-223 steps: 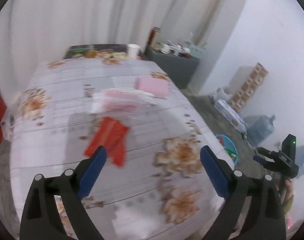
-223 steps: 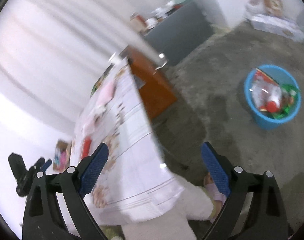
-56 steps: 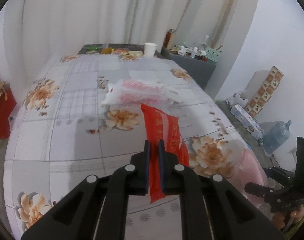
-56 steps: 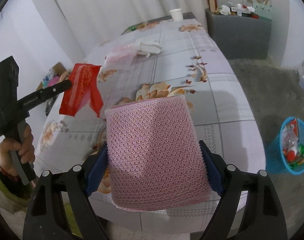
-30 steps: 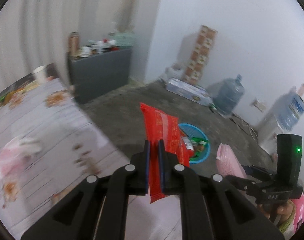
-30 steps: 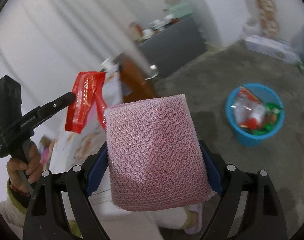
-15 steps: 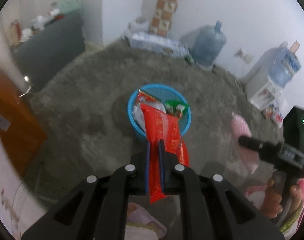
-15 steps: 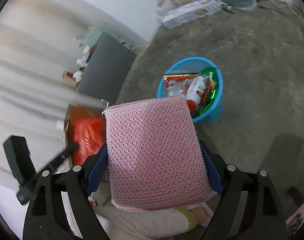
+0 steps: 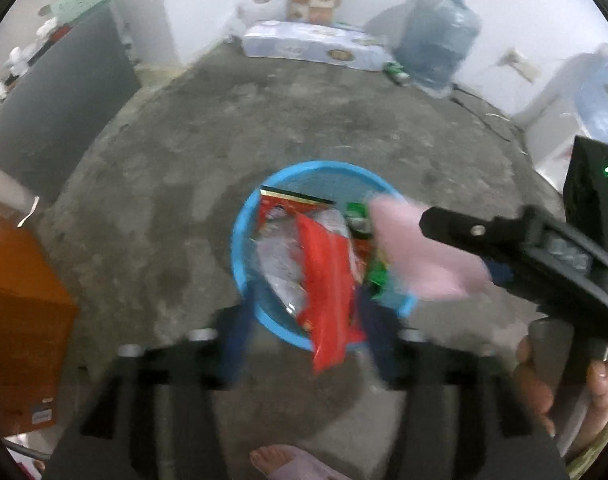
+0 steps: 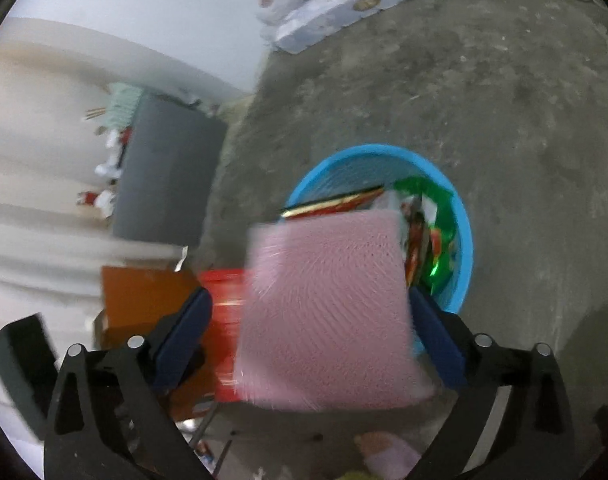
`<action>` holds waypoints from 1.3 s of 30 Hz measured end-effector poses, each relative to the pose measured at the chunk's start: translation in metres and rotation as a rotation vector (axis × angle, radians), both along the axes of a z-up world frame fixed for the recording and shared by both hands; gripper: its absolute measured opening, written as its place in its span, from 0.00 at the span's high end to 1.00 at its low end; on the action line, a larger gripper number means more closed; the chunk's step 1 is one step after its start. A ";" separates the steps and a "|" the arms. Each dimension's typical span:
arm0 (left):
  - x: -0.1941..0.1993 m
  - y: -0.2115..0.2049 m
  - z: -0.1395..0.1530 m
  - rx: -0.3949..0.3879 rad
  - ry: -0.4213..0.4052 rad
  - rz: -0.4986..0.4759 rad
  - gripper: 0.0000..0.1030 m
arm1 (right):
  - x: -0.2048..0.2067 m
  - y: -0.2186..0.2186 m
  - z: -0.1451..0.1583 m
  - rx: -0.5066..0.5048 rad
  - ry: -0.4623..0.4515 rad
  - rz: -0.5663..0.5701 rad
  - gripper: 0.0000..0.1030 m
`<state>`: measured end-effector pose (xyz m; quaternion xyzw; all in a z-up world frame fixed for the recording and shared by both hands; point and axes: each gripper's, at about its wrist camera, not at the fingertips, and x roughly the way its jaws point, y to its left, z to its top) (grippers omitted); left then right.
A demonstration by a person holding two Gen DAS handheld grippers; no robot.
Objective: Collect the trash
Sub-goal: 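Carry the wrappers and sponge to the wastebasket and open both grippers, then move both grippers back to the table toward the clear plastic bag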
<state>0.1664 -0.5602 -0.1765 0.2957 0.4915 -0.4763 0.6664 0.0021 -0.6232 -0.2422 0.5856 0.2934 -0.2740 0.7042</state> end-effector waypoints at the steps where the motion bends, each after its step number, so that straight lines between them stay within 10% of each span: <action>1: 0.003 -0.001 -0.002 -0.010 -0.001 0.019 0.40 | 0.003 -0.003 -0.007 0.005 0.017 -0.002 0.09; 9: 0.015 0.022 0.022 -0.054 0.026 0.029 0.31 | -0.015 0.006 -0.042 0.040 0.057 -0.063 0.09; 23: 0.004 0.191 0.145 -0.225 0.049 0.062 0.20 | -0.078 0.097 0.051 -0.134 -0.053 -0.029 0.09; 39: 0.034 0.511 0.184 -0.447 -0.052 0.642 0.17 | 0.042 0.232 0.208 -0.480 -0.158 0.551 0.09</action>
